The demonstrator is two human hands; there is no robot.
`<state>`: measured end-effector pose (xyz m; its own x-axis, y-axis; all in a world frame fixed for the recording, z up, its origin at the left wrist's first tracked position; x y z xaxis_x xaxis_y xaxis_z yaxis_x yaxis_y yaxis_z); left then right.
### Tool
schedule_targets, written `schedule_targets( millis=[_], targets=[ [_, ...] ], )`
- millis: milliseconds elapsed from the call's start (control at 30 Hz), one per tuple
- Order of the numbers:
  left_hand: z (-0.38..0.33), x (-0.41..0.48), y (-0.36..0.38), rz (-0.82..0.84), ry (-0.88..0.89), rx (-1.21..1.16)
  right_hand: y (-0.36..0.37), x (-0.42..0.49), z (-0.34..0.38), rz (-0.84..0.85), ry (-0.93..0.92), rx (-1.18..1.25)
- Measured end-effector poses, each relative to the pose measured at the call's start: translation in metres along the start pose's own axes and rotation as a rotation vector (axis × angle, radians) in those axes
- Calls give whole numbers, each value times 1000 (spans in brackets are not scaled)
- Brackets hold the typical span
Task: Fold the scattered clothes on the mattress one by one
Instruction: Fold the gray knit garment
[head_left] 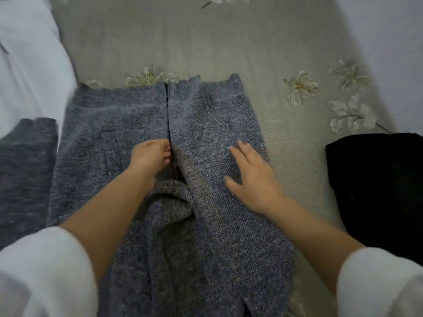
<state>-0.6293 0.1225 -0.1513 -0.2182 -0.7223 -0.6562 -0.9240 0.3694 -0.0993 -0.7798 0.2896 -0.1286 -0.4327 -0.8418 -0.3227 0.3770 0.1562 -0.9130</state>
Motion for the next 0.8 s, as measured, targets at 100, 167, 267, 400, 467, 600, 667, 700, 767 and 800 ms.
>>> schedule_targets(
  millis=[100, 167, 267, 400, 467, 600, 667, 700, 767, 800],
  targets=[
    [1, 32, 1, -37, -32, 48, 30, 9, 2, 151, -24, -47],
    [-6, 42, 10, -35, -28, 43, 41, 9, -2, 142, -14, -73],
    [-19, 45, 27, -11, -47, 34, 47, 7, -2, 93, -5, -88],
    [-33, 43, 55, 210, -166, -108, 47, 7, -5, 67, 7, -24],
    [-46, 45, 58, 274, -133, -206, 46, 7, -6, 59, 17, 23],
    [-58, 63, 16, 128, 179, -8, 47, 8, -4, 38, 23, 24],
    [-42, 66, -8, 44, 168, 67, 47, 8, -2, 27, 27, 10],
    [-31, 68, -19, 11, 130, 83, 46, 8, -1, 26, 35, 4],
    [-13, 71, -34, -23, 52, 65, 44, 7, 2, 42, 65, -11],
    [-10, 71, -39, -28, 46, 61, 43, 7, 5, 44, 76, -22]
  ],
)
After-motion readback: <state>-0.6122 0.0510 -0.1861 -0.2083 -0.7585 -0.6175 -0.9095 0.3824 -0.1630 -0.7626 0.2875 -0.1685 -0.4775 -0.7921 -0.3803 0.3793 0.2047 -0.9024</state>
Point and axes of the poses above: each hand's wrist, its own x-axis towards the middle knuckle, its own y-axis out of the palm, z = x × y, the point moved 8 cm from there along x, towards the middle knuckle, and after that the axes turned 5 degrees about -x, right-handed, at the moved point
